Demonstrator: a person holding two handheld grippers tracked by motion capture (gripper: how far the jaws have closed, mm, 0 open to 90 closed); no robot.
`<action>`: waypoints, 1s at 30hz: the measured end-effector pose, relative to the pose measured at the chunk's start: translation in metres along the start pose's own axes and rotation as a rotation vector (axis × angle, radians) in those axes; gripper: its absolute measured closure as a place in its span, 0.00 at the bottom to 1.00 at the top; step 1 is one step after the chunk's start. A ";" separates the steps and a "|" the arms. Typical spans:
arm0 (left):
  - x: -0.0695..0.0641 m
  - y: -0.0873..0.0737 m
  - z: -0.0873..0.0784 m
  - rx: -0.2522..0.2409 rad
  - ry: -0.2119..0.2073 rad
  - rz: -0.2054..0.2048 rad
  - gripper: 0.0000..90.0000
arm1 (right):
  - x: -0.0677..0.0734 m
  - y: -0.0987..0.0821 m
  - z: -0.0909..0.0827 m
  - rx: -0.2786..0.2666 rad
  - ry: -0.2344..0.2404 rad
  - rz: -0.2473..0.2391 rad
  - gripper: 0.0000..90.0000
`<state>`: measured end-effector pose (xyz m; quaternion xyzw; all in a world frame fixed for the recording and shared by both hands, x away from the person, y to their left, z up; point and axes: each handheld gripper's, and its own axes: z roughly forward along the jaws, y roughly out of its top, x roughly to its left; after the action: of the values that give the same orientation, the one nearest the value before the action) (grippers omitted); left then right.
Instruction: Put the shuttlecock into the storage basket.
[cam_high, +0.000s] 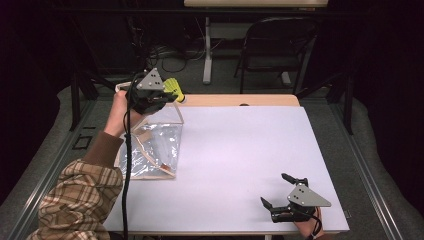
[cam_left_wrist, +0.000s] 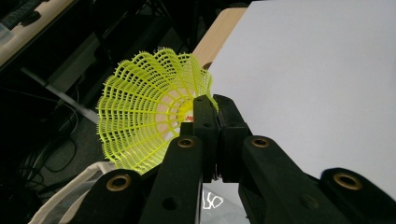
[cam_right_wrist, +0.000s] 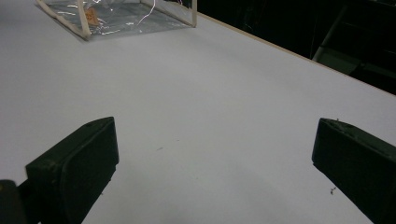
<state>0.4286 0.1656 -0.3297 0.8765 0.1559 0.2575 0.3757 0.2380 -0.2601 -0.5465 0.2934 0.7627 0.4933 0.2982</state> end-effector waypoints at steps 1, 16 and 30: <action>0.000 -0.001 0.000 -0.005 0.006 -0.006 0.99 | 0.000 0.000 0.000 -0.001 0.000 0.000 0.00; 0.014 -0.012 -0.006 -0.017 0.047 -0.054 0.99 | -0.001 0.000 0.000 0.001 -0.003 0.000 0.00; 0.022 -0.015 -0.013 -0.029 0.092 -0.072 0.99 | -0.001 0.000 0.000 0.003 -0.004 -0.004 0.00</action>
<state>0.4375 0.1936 -0.3260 0.8520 0.2006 0.2862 0.3898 0.2384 -0.2609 -0.5467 0.2934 0.7635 0.4909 0.3000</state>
